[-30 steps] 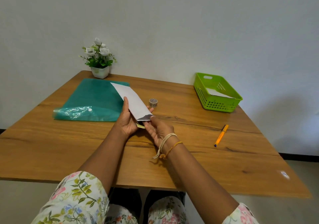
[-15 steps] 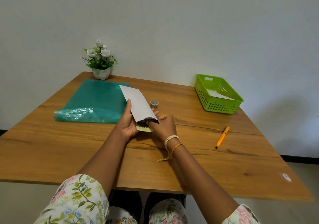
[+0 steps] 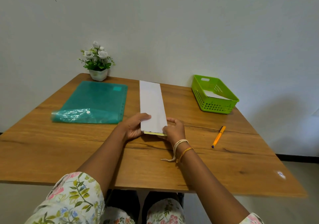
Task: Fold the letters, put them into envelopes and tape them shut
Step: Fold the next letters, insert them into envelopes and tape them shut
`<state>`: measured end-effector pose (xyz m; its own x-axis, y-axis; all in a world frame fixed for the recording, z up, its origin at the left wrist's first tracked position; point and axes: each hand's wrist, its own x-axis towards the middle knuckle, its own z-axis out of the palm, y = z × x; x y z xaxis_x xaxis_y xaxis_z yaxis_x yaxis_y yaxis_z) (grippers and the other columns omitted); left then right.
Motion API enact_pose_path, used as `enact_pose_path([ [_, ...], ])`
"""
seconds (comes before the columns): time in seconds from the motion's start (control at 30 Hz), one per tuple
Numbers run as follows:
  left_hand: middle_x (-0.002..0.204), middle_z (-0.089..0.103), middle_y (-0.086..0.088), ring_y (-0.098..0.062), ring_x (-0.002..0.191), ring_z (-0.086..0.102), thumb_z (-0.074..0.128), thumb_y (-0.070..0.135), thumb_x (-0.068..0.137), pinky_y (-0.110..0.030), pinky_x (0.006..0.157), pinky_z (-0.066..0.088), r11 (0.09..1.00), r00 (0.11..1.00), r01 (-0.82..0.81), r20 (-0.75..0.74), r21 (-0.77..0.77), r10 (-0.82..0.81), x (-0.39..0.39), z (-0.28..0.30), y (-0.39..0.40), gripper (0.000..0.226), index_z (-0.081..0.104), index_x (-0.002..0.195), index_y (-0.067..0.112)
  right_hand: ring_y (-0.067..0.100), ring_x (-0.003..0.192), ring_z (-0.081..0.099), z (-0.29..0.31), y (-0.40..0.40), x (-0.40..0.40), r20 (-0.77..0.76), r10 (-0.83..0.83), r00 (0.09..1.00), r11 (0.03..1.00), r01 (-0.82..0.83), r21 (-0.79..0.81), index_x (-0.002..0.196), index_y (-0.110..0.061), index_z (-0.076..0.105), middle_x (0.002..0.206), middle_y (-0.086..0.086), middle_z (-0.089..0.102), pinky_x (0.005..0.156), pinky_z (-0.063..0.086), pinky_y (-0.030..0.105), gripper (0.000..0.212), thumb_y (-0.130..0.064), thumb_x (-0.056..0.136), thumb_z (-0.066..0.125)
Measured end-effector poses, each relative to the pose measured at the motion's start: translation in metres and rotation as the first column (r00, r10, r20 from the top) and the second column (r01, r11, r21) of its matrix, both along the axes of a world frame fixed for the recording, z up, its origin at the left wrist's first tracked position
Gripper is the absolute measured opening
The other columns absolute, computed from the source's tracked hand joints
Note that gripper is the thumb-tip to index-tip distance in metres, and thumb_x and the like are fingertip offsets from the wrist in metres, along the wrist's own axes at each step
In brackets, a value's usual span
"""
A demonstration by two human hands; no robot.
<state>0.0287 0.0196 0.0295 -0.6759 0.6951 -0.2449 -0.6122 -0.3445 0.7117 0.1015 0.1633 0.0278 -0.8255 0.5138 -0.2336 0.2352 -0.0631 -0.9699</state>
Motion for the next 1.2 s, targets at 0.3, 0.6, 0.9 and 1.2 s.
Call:
enact_pose_path([
  [0.3,0.137,0.048,-0.013,-0.030,0.109,0.062,0.045,0.001,0.096,-0.035,0.068,0.060,0.913,0.947,-0.024,-0.302,-0.407,-0.110,0.011,0.017,0.030,0.060,0.027,0.148,0.027,0.027,0.094,0.064,-0.004,0.033,0.001,0.028,-0.222,0.975,0.971,0.219,0.094,0.111,-0.014,0.061,0.118,0.012,0.063,0.075,0.058,0.039,0.038,0.004,0.078,0.054],
  [0.6,0.112,0.057,0.003,-0.013,0.094,0.065,0.068,-0.007,0.081,-0.016,0.064,0.054,0.806,0.798,-0.175,-0.561,-0.565,-0.220,0.021,0.013,0.028,0.052,0.061,0.127,0.016,0.035,0.100,0.064,0.017,0.046,0.012,0.022,0.030,0.999,0.948,-0.022,-0.317,0.119,0.003,0.055,0.114,0.022,0.059,0.057,0.057,0.030,0.039,0.018,0.088,0.037],
  [0.9,0.091,0.072,-0.014,-0.015,0.070,0.071,0.067,0.008,0.088,-0.022,0.060,0.058,0.810,0.824,-0.256,-0.557,-0.528,-0.103,0.017,0.003,0.034,0.019,0.068,0.106,0.005,0.009,0.079,0.060,0.005,0.054,0.019,0.078,0.241,0.967,0.826,-0.246,0.506,0.089,-0.027,0.070,0.087,-0.008,0.064,0.065,0.051,0.023,0.023,-0.028,0.070,0.083],
  [1.2,0.073,0.070,0.003,-0.009,0.053,0.064,0.076,0.028,0.078,-0.020,0.042,0.046,0.428,0.631,-0.623,-0.744,-0.654,-0.219,0.017,-0.010,0.057,0.012,0.071,0.087,0.022,0.012,0.083,0.061,-0.010,0.051,0.014,0.088,0.051,0.995,0.710,-0.098,0.697,0.080,-0.023,0.076,0.090,-0.002,0.072,0.071,0.050,0.027,0.011,-0.033,0.076,0.076],
])
